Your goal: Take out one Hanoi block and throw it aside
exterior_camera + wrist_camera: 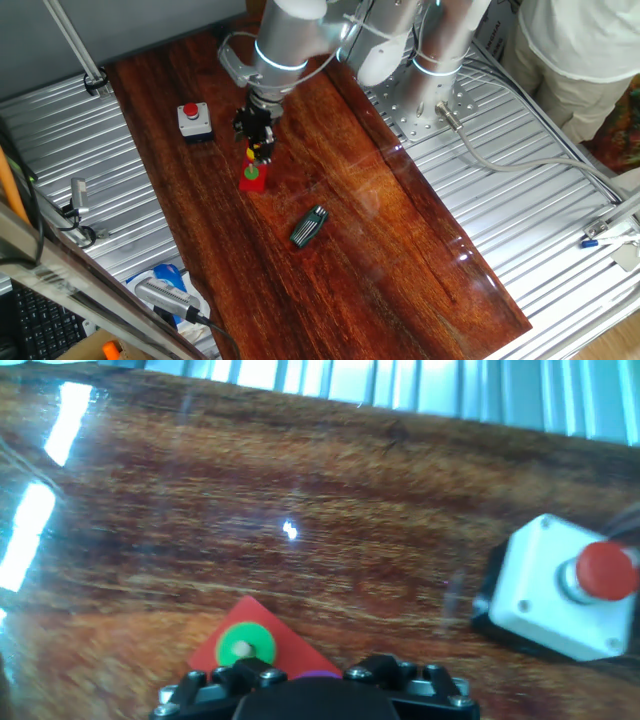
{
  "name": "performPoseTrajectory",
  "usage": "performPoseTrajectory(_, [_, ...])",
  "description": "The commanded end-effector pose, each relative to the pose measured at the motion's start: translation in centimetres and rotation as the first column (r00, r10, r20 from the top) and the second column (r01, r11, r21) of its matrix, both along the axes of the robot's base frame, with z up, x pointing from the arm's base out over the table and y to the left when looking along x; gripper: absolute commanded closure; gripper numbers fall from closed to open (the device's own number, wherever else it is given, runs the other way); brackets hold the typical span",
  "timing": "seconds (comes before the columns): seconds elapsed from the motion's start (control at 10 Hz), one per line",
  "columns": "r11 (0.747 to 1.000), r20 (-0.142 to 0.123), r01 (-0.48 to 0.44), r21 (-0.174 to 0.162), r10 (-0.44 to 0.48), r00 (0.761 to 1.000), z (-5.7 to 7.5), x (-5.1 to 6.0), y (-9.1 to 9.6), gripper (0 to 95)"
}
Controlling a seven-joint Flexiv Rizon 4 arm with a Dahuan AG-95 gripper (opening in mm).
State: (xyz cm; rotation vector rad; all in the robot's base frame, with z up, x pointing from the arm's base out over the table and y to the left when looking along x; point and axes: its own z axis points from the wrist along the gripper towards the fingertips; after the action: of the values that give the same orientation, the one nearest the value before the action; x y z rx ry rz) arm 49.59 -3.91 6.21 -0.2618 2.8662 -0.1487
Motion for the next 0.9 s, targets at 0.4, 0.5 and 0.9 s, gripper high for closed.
performPoseTrajectory(0.4, [0.999, -0.204, 0.048, 0.025, -0.042, 0.978, 0.66, -1.53, -2.93, 38.0])
performPoseTrajectory(0.5, [0.998, -0.178, 0.048, 0.038, -0.04, 0.983, 0.66, -1.53, -2.93, 38.0])
performPoseTrajectory(0.9, [0.993, -0.144, 0.077, 0.086, -0.064, 0.988, 0.69, -1.54, -2.94, 38.0])
